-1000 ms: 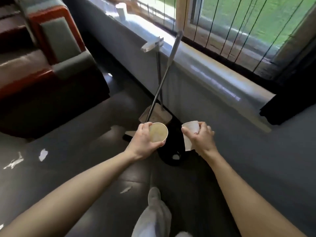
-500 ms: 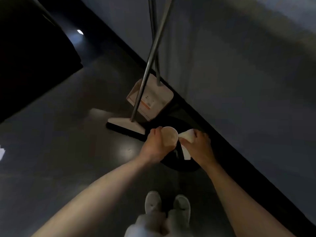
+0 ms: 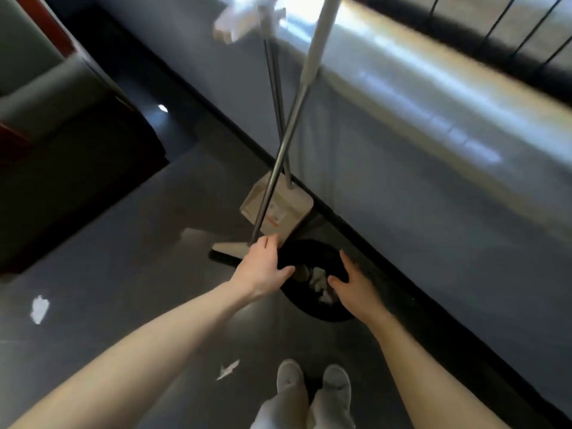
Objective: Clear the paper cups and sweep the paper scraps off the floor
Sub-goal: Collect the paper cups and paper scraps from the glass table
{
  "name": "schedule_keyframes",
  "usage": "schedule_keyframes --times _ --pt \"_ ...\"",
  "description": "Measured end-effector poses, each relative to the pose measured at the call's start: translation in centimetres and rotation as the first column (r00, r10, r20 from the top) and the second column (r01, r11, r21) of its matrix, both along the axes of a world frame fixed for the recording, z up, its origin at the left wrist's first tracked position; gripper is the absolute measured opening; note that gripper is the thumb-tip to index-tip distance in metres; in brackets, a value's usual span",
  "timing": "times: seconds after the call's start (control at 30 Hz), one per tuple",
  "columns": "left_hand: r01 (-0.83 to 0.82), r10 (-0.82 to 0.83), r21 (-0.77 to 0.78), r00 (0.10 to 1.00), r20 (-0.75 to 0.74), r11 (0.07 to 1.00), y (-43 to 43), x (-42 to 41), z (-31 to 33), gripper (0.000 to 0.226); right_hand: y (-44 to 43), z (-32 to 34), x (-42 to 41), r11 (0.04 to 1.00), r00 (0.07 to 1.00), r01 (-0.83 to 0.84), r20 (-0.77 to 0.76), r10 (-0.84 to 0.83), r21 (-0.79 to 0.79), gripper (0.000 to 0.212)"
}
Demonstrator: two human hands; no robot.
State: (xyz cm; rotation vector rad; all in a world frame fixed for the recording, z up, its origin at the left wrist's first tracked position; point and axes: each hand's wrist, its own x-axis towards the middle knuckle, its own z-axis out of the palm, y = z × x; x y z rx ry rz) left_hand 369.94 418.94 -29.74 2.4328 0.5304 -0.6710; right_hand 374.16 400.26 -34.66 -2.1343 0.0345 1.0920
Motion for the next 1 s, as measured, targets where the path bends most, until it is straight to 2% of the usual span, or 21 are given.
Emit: schedule_keyframes --times 0.1,0.27,0.37,0.43,0.57,0.63,0.73,0.87,1.0 --pt "0.081 -0.082 0.067 0.996 0.019 0.994 0.6 -0.3 7.4 0.080 0.2 8.0 -0.5 0.998 0.999 0.004 0.040 -0.006 0.061 0.071" --pt "0.238 -0.273 0.180 0.941 0.201 0.954 -0.7 2.0 21.0 0.080 -1.1 23.9 0.9 0.998 0.958 -0.051 0.284 0.037 0.043 0.070" --pt "0.375 -0.450 0.271 0.837 0.311 0.886 -2.8 4.3 28.9 0.084 -2.6 33.1 1.7 1.000 0.886 -0.004 0.463 -0.004 0.015 0.068" --pt "0.451 -0.548 0.322 0.759 0.353 0.832 -4.8 5.3 33.8 0.087 -4.3 38.4 1.4 0.998 0.792 0.053 0.610 -0.024 -0.030 0.069" --pt "0.592 -0.703 0.381 0.571 0.424 0.710 -10.5 5.0 40.9 0.097 -9.7 46.3 -3.0 0.952 0.626 0.277 0.776 -0.074 -0.133 0.074" --pt "0.664 -0.762 0.398 0.445 0.470 0.633 -14.1 3.3 42.8 0.100 -13.2 48.5 -7.4 0.871 0.568 0.426 0.822 -0.048 -0.244 0.077" --pt "0.769 -0.821 0.416 0.236 0.520 0.485 -21.0 -0.8 44.9 0.100 -19.3 50.8 -16.1 0.697 0.544 0.638 0.832 -0.106 -0.328 0.081" --pt "0.873 -0.857 0.432 -0.035 0.515 0.224 -33.0 -9.8 47.1 0.097 -27.6 52.9 -30.7 0.433 0.497 0.829 0.821 -0.280 -0.354 0.082" --pt "0.908 -0.785 0.418 -0.285 0.550 -0.037 -45.3 -22.4 48.5 0.098 -33.7 54.3 -46.5 0.188 0.360 0.933 0.806 -0.470 -0.307 0.080"
